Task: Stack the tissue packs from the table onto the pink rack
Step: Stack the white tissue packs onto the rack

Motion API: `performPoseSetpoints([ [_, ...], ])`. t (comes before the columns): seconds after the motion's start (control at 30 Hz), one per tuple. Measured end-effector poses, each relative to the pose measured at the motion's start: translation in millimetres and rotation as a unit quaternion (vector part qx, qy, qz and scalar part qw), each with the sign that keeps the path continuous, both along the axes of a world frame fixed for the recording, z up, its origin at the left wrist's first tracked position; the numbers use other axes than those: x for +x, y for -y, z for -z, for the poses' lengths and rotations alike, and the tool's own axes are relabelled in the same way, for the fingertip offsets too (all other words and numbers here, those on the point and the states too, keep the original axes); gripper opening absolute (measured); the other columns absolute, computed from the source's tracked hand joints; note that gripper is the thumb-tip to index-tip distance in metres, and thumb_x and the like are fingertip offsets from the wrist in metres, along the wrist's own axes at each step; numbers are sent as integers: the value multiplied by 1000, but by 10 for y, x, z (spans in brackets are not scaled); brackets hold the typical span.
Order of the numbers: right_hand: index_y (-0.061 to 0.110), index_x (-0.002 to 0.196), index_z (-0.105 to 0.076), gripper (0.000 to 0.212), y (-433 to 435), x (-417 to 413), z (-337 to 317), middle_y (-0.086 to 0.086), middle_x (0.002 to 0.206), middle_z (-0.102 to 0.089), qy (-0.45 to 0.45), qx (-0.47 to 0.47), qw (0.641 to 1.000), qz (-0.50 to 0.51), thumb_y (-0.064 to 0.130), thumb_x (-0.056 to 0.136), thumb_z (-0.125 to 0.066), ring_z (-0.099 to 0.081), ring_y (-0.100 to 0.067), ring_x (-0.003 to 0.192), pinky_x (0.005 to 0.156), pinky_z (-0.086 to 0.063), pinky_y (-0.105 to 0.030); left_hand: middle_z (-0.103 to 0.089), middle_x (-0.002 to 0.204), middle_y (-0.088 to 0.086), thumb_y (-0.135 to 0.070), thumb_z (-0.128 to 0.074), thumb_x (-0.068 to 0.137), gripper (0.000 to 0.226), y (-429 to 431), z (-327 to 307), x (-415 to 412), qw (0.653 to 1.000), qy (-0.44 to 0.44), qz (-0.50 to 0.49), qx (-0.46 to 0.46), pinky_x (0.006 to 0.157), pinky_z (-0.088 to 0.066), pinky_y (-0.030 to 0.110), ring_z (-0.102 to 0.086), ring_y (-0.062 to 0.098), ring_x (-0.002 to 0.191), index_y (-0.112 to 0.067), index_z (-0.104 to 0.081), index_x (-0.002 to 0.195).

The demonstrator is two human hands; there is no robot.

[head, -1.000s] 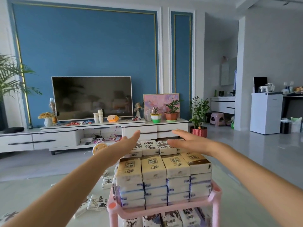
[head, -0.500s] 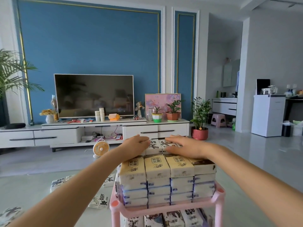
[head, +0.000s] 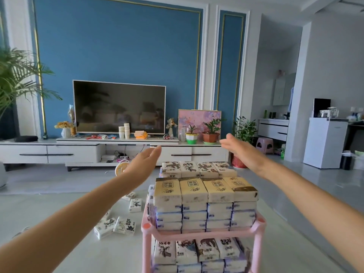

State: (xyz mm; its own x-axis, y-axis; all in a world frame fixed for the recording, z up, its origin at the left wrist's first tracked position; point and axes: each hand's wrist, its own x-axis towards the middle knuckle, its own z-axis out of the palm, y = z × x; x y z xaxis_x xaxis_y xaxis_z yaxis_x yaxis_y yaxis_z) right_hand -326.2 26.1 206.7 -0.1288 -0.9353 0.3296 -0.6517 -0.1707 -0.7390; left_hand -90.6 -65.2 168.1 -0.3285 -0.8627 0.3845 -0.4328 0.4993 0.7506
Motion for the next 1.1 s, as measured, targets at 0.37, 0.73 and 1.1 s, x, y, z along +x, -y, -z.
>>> performPoseSetpoints([
  [0.37, 14, 103, -64, 57, -636, 1805, 327, -1, 96, -71, -3, 50, 971, -235, 54, 83, -29, -65, -13, 90, 82, -51, -24, -51, 99, -5, -46, -23, 97, 49, -575, 623, 1777, 985, 50, -135, 91, 78, -34, 25, -49, 11, 92, -13, -57, 112],
  [0.73, 17, 116, -57, 29, 171, 3031, 1849, 6, 103, -58, -156, 208, 937, -232, 31, 91, -53, -57, -10, 96, 81, -44, -19, -60, 105, 15, -8, -42, 96, 22, -479, 1338, 3606, 944, 64, -299, 124, 72, -41, 21, -56, 27, 96, -4, -62, 105],
  [1.1, 19, 143, -28, 69, 1089, 3969, 2683, -4, 145, -34, -184, 119, 954, -205, 44, 86, -59, -30, -17, 135, 105, -22, -21, -37, 144, 15, -38, -63, 84, 78, -76, 2345, 4329, 886, 107, -419, 168, 106, -26, 33, -35, 29, 132, -9, -24, 144],
])
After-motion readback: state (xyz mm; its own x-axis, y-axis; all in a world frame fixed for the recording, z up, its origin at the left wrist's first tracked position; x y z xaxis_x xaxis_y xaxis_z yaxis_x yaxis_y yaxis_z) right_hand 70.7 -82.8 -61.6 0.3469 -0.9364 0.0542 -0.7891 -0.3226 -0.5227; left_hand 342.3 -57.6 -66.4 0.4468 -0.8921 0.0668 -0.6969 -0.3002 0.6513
